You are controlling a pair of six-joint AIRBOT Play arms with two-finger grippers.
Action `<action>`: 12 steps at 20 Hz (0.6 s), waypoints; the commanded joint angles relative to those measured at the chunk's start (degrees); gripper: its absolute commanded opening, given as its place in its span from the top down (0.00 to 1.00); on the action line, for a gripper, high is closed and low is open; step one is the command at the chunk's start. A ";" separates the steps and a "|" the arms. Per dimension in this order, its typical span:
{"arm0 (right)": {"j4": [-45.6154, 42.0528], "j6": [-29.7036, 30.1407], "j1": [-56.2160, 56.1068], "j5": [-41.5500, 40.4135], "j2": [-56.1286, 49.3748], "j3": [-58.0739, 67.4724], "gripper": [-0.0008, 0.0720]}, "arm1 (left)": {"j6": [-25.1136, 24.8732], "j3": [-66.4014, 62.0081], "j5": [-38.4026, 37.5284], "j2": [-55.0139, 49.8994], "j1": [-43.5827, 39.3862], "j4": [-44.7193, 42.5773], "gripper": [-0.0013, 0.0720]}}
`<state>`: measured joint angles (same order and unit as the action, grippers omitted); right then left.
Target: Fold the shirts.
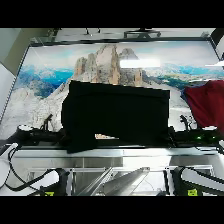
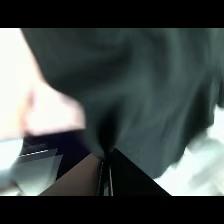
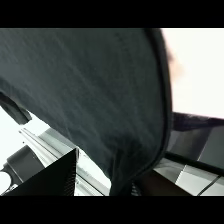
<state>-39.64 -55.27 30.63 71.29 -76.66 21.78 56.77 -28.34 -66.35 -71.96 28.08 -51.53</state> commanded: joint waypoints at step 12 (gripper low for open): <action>-1.75 -8.94 0.11 7.69 3.19 4.17 0.97 | -2.67 -5.92 -11.56 11.34 -0.17 15.54 0.96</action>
<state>-40.88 -60.66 30.74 76.95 -75.18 23.33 55.81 -34.06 -75.13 -61.12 27.88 -40.42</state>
